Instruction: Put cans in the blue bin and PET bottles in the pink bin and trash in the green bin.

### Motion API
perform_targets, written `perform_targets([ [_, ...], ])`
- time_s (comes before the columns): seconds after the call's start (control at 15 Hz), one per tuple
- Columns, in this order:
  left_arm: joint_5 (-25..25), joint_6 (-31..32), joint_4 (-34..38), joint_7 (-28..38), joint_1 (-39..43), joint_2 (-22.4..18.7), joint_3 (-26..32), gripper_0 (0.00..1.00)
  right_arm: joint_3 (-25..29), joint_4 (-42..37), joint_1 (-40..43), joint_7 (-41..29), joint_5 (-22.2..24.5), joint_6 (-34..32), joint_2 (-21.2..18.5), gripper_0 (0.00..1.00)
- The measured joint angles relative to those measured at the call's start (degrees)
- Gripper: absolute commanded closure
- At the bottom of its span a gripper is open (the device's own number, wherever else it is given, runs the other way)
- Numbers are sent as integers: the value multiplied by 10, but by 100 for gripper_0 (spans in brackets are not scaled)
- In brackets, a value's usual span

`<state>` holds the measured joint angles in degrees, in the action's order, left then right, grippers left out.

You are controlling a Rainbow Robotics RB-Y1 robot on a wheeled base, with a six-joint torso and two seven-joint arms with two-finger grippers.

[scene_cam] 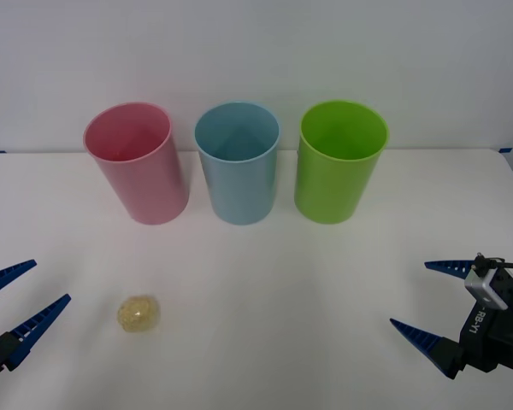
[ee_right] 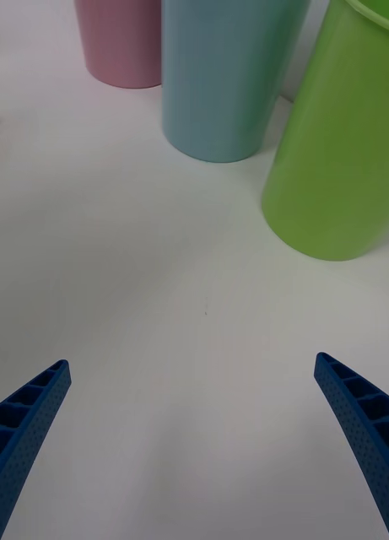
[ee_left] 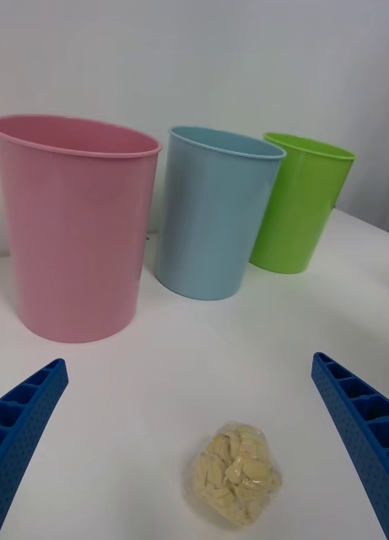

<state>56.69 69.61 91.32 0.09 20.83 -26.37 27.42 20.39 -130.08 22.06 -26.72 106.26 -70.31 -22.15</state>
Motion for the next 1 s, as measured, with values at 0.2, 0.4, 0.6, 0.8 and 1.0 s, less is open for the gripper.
perform_targets([
  [0.2, 0, 0, 0, 0, 0, 0, 0, 0, 0, 0, 0, 0, 0, 0, 0, 0],
  [0.4, 0, 0, 0, 0, 0, 0, 0, 0, 0, 0, 0, 0, 0, 0, 0, 0],
  [0.6, 0, 0, 0, 0, 0, 0, 0, 0, 0, 0, 0, 0, 0, 0, 0, 0],
  [0.8, 29, -6, -10, 17, 14, -1, -1, 0, 0, 0, 0, 0, 0, 0, 0, 0],
  [1.0, 34, -24, -2, 32, 26, -14, -14, 0, 0, 0, 0, 0, 0, 0, 0, 0],
])
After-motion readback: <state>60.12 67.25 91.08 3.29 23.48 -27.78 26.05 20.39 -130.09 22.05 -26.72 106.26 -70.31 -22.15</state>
